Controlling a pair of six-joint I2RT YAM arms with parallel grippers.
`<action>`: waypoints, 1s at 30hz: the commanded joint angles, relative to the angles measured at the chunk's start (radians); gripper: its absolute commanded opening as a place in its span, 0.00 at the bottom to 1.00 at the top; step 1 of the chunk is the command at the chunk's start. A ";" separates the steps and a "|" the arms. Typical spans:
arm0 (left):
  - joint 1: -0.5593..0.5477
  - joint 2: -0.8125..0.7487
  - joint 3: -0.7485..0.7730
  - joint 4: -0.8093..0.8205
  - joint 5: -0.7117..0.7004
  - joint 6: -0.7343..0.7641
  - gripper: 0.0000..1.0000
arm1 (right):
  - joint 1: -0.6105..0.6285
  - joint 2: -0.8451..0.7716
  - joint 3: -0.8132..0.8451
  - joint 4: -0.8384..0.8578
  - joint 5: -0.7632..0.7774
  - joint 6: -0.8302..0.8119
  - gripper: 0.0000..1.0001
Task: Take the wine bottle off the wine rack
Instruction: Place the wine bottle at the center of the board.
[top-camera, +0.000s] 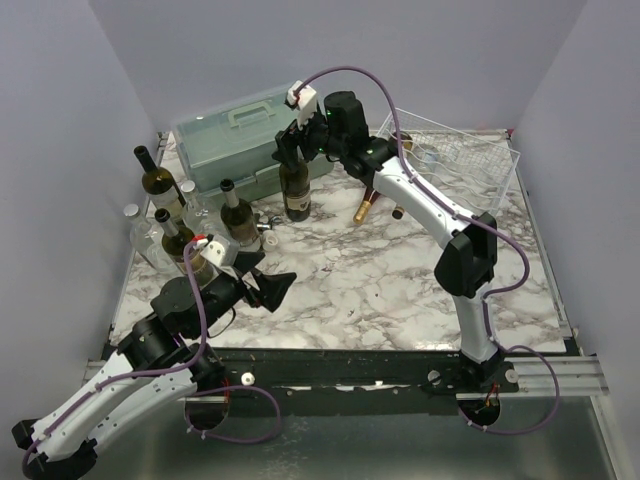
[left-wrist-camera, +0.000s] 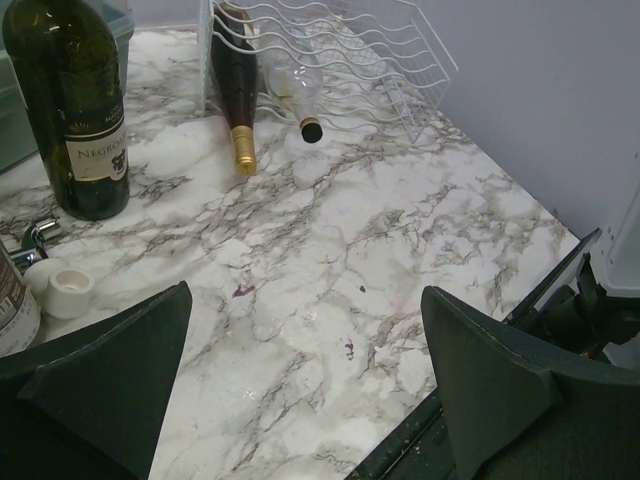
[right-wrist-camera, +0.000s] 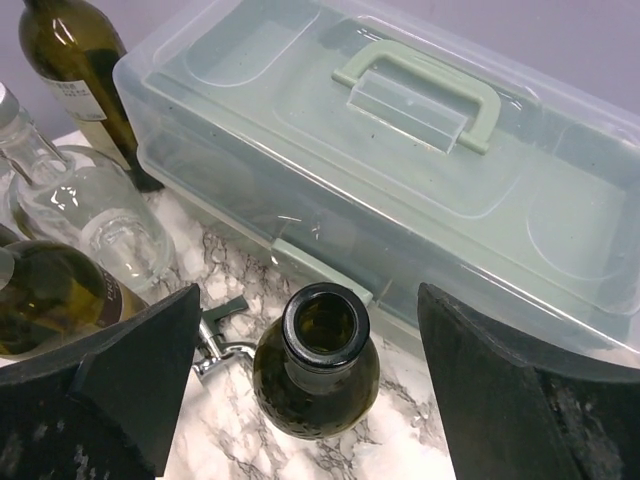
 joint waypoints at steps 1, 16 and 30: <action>0.006 0.008 -0.019 0.037 0.027 -0.030 0.99 | 0.008 -0.063 -0.018 0.014 -0.016 0.020 0.94; 0.006 0.062 -0.022 0.068 0.077 -0.121 0.99 | 0.001 -0.371 -0.253 -0.097 -0.124 -0.020 0.99; 0.005 0.192 0.046 0.069 0.089 -0.193 0.99 | -0.079 -0.681 -0.614 -0.167 -0.181 -0.093 0.99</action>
